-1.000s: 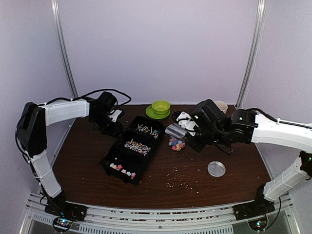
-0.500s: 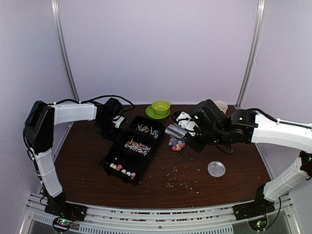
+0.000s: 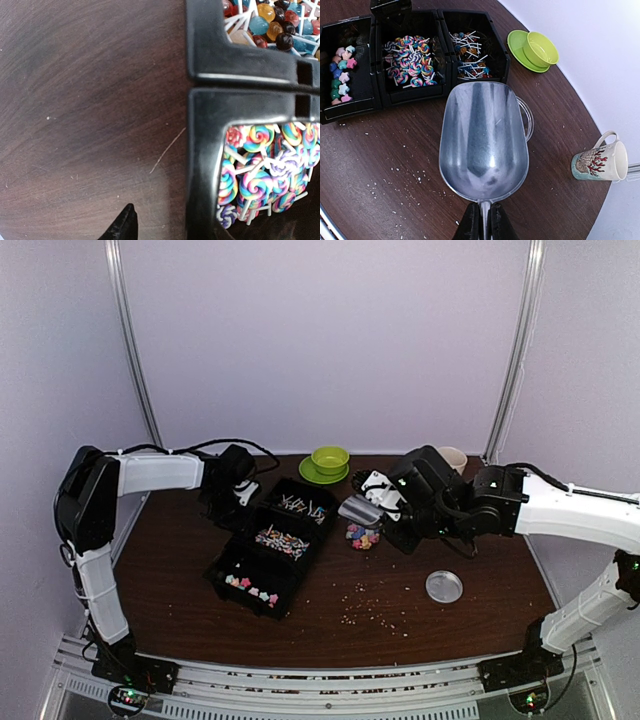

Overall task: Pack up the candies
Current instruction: Adjust the fake candies in the storage box.

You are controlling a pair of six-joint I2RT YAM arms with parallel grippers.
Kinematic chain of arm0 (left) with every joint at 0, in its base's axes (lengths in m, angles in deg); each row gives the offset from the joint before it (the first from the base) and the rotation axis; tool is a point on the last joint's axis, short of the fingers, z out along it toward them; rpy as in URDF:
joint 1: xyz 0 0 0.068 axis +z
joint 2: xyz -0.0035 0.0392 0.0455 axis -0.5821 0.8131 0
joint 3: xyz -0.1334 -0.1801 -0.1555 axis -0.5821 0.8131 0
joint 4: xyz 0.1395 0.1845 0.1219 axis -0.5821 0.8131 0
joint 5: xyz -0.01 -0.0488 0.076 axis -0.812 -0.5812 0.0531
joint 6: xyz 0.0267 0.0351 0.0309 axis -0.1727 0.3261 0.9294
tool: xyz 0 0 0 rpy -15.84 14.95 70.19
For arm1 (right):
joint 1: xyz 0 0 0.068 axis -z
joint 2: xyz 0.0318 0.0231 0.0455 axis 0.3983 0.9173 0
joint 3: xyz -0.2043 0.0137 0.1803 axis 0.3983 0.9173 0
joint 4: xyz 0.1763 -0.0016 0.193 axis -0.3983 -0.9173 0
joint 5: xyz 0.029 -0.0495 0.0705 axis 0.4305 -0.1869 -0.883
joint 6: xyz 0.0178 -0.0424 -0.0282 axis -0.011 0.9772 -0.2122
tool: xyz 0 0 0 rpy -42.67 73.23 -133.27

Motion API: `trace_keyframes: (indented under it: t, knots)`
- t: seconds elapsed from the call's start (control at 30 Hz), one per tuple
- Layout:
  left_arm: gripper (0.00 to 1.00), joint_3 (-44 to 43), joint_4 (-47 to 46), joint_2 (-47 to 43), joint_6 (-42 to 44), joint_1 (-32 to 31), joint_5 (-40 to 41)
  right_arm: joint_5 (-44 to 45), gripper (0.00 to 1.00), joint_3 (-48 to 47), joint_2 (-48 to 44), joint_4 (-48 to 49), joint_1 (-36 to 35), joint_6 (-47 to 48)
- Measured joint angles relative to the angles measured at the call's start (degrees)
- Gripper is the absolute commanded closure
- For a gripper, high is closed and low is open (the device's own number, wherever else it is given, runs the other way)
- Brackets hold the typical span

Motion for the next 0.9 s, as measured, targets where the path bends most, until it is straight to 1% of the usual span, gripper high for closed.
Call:
trace_keyframes:
  t: [0.07, 0.2, 0.3, 0.43, 0.5, 0.57, 0.73, 0.8, 0.9]
  knots:
    - [0.61, -0.1, -0.2, 0.3, 0.0, 0.0, 0.0, 0.0, 1.00, 0.0, 0.0, 0.0, -0.2, 0.0]
    - [0.67, -0.2, -0.7, 0.7, 0.0, 0.0, -0.1, 0.0, 1.00, 0.0, 0.0, 0.0, -0.4, 0.0]
    - [0.69, -0.2, -0.9, 0.8, 0.1, -0.3, -0.2, 0.0, 1.00, 0.0, 0.0, 0.0, -0.6, 0.0]
    - [0.76, -0.2, -1.0, 0.9, 0.2, -0.3, -0.4, 0.0, 1.00, 0.0, 0.0, 0.0, -0.7, 0.0]
    - [0.78, -0.2, -0.9, 1.0, 0.3, -0.3, -0.6, 0.0, 1.00, 0.0, 0.0, 0.0, -0.9, 0.0]
    - [0.84, -0.2, -1.0, 1.2, 0.2, -0.3, -0.7, 0.0, 1.00, 0.0, 0.0, 0.0, -0.9, 0.0]
    - [0.93, -0.2, -0.9, 1.4, 0.3, -0.3, -1.0, 0.5, 1.00, 0.0, 0.0, 0.0, -1.0, 0.0]
    - [1.00, -0.2, -0.9, 1.4, -0.3, -0.3, -1.5, 0.7, 1.00, 0.0, 0.0, 0.0, -1.0, 0.0]
    - [1.00, -0.2, -1.0, 1.4, -0.2, -0.2, -2.2, 0.9, 1.00, 0.0, 0.0, -0.1, -1.1, 0.0]
